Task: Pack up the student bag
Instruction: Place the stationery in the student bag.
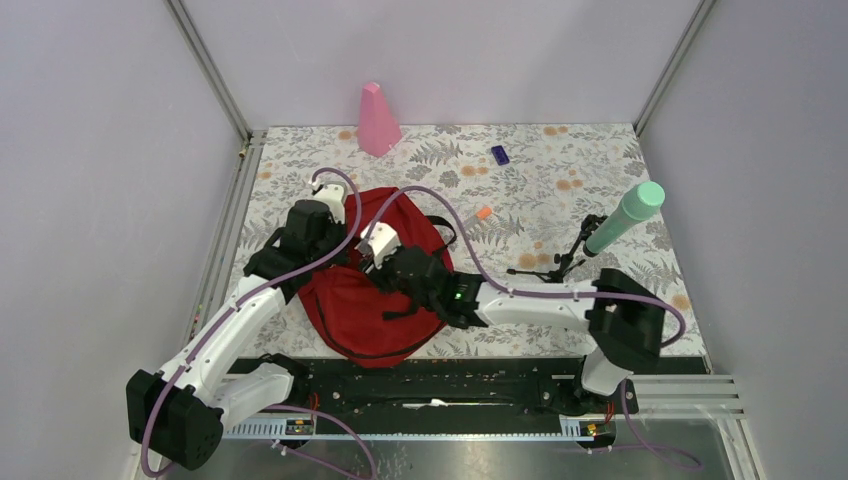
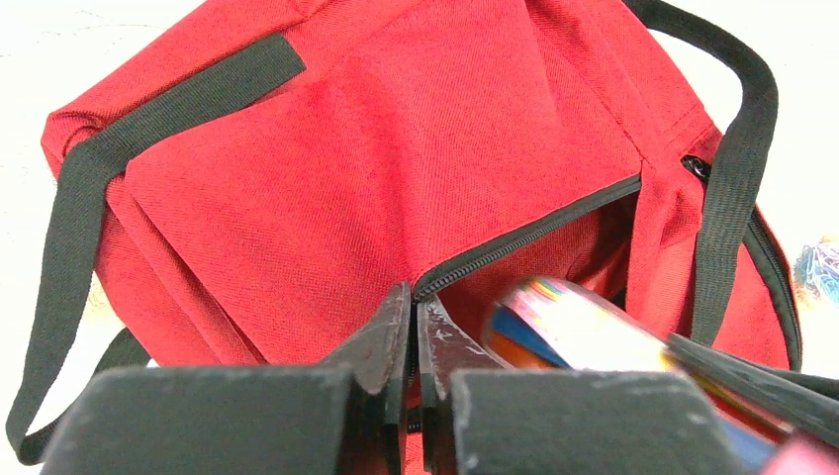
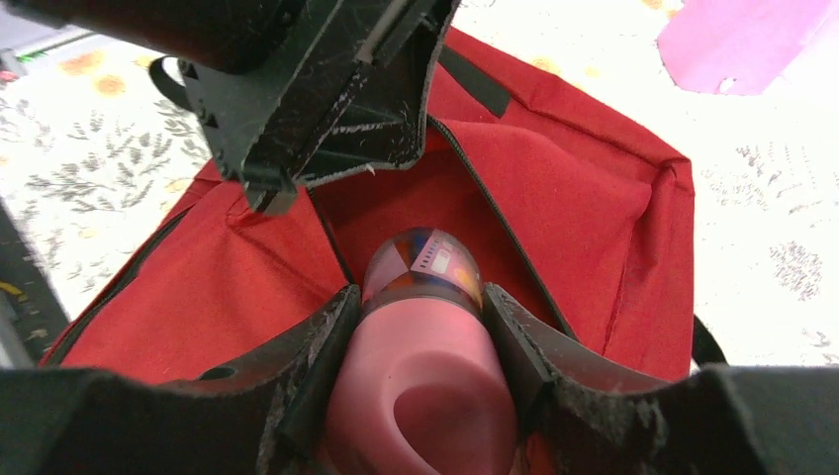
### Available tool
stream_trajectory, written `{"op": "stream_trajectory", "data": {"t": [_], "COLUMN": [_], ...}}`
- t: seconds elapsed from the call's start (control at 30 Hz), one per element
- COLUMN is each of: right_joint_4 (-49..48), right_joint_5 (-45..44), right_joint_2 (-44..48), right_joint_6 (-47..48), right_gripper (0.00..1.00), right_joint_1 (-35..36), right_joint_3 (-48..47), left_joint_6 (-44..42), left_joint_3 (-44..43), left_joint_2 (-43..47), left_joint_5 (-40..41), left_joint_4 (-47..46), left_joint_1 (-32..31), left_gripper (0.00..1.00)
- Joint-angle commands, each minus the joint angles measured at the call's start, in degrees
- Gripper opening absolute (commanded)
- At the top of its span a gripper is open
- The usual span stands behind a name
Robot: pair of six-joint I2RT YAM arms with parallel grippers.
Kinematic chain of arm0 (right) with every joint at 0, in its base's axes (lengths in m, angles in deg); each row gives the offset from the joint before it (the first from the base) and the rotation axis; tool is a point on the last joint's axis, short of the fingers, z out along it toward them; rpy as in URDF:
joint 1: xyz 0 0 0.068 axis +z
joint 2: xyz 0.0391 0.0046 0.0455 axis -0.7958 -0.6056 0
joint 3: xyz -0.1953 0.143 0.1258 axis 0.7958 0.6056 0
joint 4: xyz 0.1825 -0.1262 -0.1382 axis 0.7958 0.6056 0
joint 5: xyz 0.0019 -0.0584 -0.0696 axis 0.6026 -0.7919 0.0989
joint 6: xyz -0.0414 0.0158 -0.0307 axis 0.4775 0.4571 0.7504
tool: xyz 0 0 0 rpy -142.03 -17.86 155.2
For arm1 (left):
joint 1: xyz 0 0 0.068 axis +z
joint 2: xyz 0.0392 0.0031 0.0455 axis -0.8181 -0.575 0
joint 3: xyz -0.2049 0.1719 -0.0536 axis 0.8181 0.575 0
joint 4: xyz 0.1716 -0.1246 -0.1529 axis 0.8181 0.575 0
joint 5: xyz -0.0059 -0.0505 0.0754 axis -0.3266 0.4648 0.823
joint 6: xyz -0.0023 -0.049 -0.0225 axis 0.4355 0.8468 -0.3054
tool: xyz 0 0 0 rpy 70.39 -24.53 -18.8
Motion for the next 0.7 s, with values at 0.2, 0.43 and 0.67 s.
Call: {"op": "stream_trajectory", "data": {"t": [0.2,0.43,0.67], "right_joint_4": [-14.09,-17.53,-13.67], "right_joint_5": [-17.92,-22.95,-19.72], "right_joint_2": [-12.90,-17.93,-16.34], "right_joint_6": [14.57,15.07,10.82], "right_gripper": [0.00,0.00,0.56], "right_joint_1": [0.63,-0.25,-0.23], "right_joint_3": [-9.22,-9.71,-8.49], "left_joint_6": [0.70,1.08,1.17], "left_joint_3": [-2.64,-2.37,-2.35], "left_joint_2": [1.74,2.53,2.57], "left_joint_5": [-1.64,-2.31,-1.73], "left_joint_4": [-4.98,-5.10,-4.84], "left_joint_1": [0.70,0.85,0.85], "left_gripper": [0.00,0.00,0.00]}}
